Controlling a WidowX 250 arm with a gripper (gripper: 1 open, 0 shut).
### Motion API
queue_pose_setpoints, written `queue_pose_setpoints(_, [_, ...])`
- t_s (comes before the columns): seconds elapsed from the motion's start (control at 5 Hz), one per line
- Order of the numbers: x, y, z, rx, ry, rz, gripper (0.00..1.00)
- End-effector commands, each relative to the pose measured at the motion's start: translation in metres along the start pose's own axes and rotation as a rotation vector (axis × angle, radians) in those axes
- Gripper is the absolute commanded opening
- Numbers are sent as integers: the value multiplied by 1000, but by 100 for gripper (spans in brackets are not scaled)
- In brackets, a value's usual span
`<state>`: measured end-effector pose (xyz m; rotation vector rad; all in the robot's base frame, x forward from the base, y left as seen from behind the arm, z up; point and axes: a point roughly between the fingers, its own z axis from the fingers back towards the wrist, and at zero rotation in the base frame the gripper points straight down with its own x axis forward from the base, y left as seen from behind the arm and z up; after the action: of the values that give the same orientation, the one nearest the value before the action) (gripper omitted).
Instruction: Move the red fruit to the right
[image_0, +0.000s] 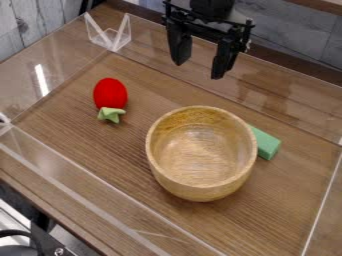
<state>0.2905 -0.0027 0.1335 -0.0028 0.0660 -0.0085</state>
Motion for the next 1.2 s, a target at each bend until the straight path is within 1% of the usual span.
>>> queue_pose_setpoints(0.0, [-5, 4, -10, -4, 30, 88, 100])
queue_pose_setpoints(0.2, [-13, 31, -23, 7, 12, 193, 100])
queue_pose_setpoints(0.4, [-21, 68, -32, 21, -38, 275, 100])
queue_pose_setpoints(0.6, [-33, 105, -25, 37, -86, 380, 100])
queue_pose_setpoints(0.8, [-42, 132, -20, 49, -106, 487, 100])
queue_pose_setpoints(1.0, [-37, 142, -27, 65, -117, 579, 100])
